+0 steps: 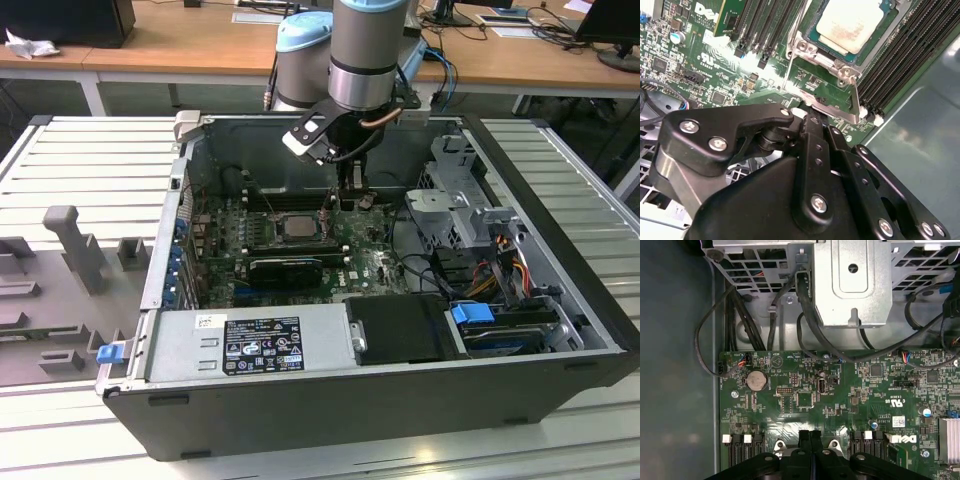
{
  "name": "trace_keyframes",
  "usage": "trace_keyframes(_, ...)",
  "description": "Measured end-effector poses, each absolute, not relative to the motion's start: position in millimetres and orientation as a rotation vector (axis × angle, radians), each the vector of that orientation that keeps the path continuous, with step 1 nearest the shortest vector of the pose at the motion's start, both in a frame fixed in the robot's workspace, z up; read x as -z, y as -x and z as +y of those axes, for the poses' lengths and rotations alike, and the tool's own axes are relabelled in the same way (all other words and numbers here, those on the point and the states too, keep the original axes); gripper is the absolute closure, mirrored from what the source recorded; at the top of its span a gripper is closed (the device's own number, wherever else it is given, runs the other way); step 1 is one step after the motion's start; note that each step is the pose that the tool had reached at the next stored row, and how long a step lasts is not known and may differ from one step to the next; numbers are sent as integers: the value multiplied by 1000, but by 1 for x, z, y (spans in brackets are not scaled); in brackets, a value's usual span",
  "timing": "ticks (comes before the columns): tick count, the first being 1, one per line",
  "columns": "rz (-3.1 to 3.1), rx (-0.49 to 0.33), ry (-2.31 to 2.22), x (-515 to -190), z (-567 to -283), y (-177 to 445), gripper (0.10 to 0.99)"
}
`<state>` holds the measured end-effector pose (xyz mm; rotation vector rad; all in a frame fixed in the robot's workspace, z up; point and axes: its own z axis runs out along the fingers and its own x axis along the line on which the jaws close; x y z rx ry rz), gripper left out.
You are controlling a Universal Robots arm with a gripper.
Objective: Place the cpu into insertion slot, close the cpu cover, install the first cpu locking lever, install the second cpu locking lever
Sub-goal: 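Close the cpu cover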
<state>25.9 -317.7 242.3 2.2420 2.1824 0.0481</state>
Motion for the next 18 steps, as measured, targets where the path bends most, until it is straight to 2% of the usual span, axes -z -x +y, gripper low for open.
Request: trace_keyframes(18,2182,-48,-2242,-242,-318,-15,980)
